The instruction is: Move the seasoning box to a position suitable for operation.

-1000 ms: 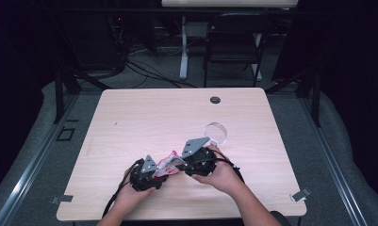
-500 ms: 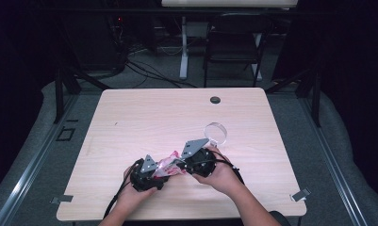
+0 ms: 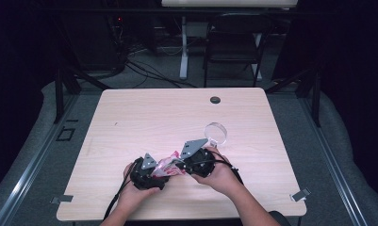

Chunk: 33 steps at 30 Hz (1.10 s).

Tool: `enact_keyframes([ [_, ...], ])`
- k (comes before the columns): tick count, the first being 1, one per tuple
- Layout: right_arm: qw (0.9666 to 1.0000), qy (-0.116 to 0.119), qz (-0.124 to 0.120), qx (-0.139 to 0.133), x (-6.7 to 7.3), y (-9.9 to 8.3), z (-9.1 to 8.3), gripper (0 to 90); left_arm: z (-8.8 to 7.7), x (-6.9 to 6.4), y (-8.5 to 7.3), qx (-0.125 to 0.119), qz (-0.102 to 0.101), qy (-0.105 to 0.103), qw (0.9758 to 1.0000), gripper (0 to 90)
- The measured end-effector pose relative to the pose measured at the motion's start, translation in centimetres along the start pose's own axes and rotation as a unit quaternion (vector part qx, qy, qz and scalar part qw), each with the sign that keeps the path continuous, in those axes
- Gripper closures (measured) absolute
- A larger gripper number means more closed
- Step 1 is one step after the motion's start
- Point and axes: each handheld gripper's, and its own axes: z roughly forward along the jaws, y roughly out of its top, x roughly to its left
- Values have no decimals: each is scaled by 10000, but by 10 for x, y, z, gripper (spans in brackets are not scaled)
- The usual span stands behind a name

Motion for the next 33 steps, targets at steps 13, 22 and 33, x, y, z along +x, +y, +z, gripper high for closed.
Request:
enact_keyframes([
  [13, 10000, -1, -8, -25, 0, 0, 0, 897, 1, -1, 2, -88, 226, -308, 9992, 290],
  [22, 10000, -25, 9, -13, -2, 0, -1, 896, 0, -3, 1, -157, 267, -264, 9992, 388],
  [33, 10000, -23, 68, -67, -4, -1, -3, 898, -2, -8, 0, -268, 411, -86, 9988, 514],
])
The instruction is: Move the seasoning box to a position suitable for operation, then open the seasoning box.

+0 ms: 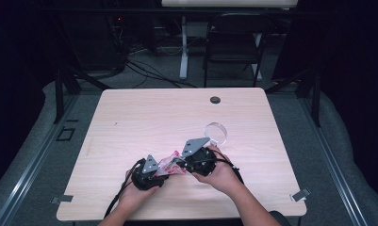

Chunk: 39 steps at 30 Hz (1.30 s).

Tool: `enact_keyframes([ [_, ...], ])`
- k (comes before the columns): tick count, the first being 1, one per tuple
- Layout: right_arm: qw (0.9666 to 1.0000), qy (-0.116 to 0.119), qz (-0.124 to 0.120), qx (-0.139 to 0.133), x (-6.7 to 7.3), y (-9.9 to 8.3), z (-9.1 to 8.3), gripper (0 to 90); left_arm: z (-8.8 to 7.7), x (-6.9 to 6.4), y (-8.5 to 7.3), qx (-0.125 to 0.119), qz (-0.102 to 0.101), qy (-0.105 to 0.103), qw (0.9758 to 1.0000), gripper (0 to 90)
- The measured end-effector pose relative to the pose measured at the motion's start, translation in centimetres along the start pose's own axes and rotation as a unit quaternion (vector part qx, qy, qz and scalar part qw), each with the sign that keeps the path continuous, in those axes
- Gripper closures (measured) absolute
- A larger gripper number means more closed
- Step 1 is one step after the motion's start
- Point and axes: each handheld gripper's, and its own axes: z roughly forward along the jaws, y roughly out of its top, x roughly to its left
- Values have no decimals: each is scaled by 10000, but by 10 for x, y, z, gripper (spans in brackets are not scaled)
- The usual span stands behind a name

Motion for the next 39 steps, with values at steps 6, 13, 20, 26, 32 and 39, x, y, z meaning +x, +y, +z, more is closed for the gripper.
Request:
enact_keyframes([
  [6, 10000, 12, 3, -23, -1, 0, -2, 899, -3, -4, 2, -25, 104, 168, 9998, 553],
  [13, 9999, 80, 30, -132, -2, 0, -6, 899, -11, -8, 8, 28, 246, 466, 9986, 571],
  [20, 9999, 55, 9, -163, -3, 3, -9, 898, -17, -10, 13, 63, 414, 721, 9965, 574],
  [26, 9999, 58, -11, -156, -3, 5, -12, 897, -22, -10, 18, 99, 628, 952, 9934, 576],
  [32, 9998, 61, -16, -181, -5, 8, -17, 895, -25, -9, 23, 89, 696, 1006, 9925, 576],
  [39, 9997, 43, 77, -213, -7, 8, -18, 891, -25, -8, 28, 139, 861, 1125, 9898, 577],
])
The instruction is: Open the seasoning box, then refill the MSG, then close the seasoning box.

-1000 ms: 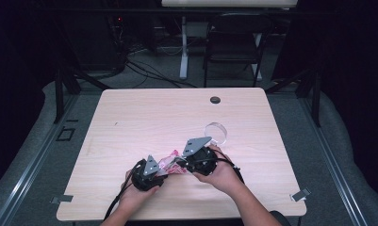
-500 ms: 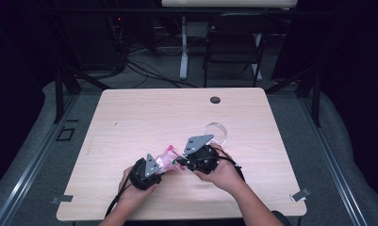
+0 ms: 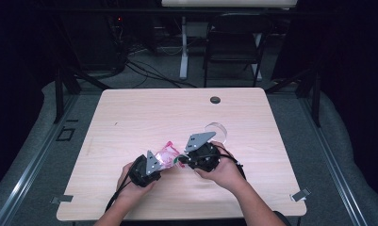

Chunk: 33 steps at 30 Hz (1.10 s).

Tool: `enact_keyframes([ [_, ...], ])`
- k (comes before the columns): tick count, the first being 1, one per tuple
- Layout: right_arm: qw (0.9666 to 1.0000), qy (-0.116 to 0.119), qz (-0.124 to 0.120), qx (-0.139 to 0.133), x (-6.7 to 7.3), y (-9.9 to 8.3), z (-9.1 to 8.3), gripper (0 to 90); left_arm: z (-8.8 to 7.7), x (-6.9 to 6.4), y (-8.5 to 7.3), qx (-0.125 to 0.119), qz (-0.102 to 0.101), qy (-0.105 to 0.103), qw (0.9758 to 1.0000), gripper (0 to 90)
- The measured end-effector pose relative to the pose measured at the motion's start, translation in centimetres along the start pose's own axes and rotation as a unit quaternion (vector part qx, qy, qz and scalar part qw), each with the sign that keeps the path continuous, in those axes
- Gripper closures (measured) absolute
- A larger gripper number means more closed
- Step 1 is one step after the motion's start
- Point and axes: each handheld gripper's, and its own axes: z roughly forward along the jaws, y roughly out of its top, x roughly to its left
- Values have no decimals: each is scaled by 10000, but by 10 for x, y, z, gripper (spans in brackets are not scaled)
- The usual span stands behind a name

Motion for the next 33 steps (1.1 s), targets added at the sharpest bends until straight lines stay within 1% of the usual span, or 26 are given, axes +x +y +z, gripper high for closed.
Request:
enact_keyframes([
  [1, 10000, 14, -10, 18, -1, 0, -1, 889, 0, 0, 1, 7, 30, 12, 10000, 578],
  [2, 10000, 3, 28, 0, -1, -1, -1, 888, 0, 1, 2, 31, 61, 9, 10000, 578],
  [3, 10000, 24, 47, 25, -2, -1, -2, 886, 0, 1, 4, 1, 105, 92, 9999, 578],
  [6, 10000, 5, 97, -14, -5, -1, -4, 886, 0, 2, 8, 31, 221, 156, 9996, 578],
  [8, 9999, -1, 103, 22, -6, -1, -7, 888, 0, 3, 11, 20, 310, 231, 9993, 578],
  [9, 9999, -1, 120, 25, -7, 0, -8, 888, 0, 4, 13, 32, 350, 233, 9991, 578],
  [12, 9999, -56, 126, 8, -9, 3, -12, 888, -1, 7, 18, -19, 423, 335, 9985, 578],
  [13, 9999, -60, 126, 5, -10, 4, -13, 888, -1, 8, 20, -31, 411, 353, 9985, 578],
  [17, 9998, -76, 150, -75, -15, 6, -18, 887, -2, 11, 28, -56, 535, 462, 9975, 578],
  [18, 9998, -84, 148, -91, -16, 7, -20, 887, -3, 11, 30, -38, 598, 487, 9970, 578],
  [21, 9998, -61, 146, -93, -19, 9, -22, 885, -3, 14, 34, -86, 579, 541, 9968, 579],
  [22, 9997, -92, 150, -147, -21, 10, -23, 883, -3, 15, 36, -57, 634, 559, 9964, 579],
  [23, 9998, -69, 139, -158, -23, 11, -24, 883, -3, 15, 37, -65, 640, 605, 9961, 579],
  [24, 9998, -81, 133, -158, -23, 11, -24, 883, -3, 16, 38, -51, 700, 633, 9955, 579],
  [25, 9997, -91, 142, -171, -23, 11, -24, 882, -3, 16, 39, -36, 711, 640, 9954, 579],
  [26, 9997, -97, 139, -160, -24, 10, -25, 880, -2, 16, 40, -53, 758, 695, 9947, 579],
  [27, 9998, -109, 125, -144, -25, 10, -25, 879, -2, 15, 41, -18, 759, 700, 9947, 579],
  [29, 9997, -128, 161, -162, -25, 9, -26, 877, -1, 15, 42, -56, 801, 762, 9939, 579],
  [31, 9997, -146, 158, -149, -25, 7, -27, 876, 0, 15, 43, -20, 858, 758, 9934, 579],
  [32, 9996, -136, 172, -167, -25, 6, -27, 874, 1, 14, 43, -12, 851, 751, 9935, 580],
  [33, 9996, -157, 162, -149, -25, 6, -27, 872, 1, 14, 44, 1, 888, 773, 9930, 580],
])
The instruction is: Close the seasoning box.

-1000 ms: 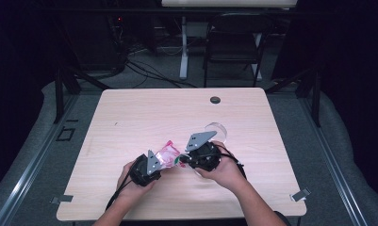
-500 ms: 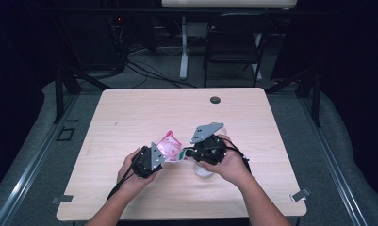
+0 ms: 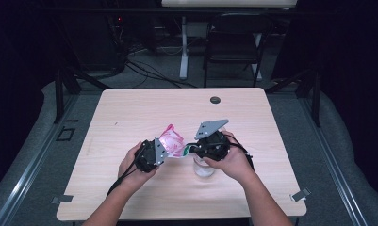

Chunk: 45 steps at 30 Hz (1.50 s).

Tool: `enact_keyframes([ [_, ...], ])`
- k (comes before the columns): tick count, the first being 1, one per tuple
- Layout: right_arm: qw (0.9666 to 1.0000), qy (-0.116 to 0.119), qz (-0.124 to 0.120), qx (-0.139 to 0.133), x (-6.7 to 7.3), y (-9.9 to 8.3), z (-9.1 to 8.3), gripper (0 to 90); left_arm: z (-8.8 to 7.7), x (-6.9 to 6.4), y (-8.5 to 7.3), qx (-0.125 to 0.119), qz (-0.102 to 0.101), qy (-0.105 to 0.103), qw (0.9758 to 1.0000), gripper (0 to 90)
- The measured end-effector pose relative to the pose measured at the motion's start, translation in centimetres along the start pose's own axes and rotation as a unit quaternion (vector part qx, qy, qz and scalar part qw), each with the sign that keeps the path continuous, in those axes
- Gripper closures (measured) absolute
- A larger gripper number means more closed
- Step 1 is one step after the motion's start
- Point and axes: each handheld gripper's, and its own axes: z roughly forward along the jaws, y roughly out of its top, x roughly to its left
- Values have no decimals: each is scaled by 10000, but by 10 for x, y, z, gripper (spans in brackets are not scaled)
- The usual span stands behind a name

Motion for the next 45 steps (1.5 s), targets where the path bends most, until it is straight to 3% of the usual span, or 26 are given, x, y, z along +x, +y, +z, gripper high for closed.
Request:
enact_keyframes([
  [14, 9999, -76, -27, -131, 3, -2, -8, 825, -3, 2, 9, -82, 189, 183, 9996, 582],
  [22, 9997, -193, -73, -151, 4, -6, -14, 788, -2, 0, 15, -69, 402, 263, 9988, 583],
  [32, 9994, -270, -60, -204, 4, -8, -19, 897, -2, 1, 23, -76, 623, 469, 9969, 583],
  [45, 9993, -279, 10, -237, 0, -12, -25, 900, -1, 1, 34, -93, 867, 677, 9939, 584],
])
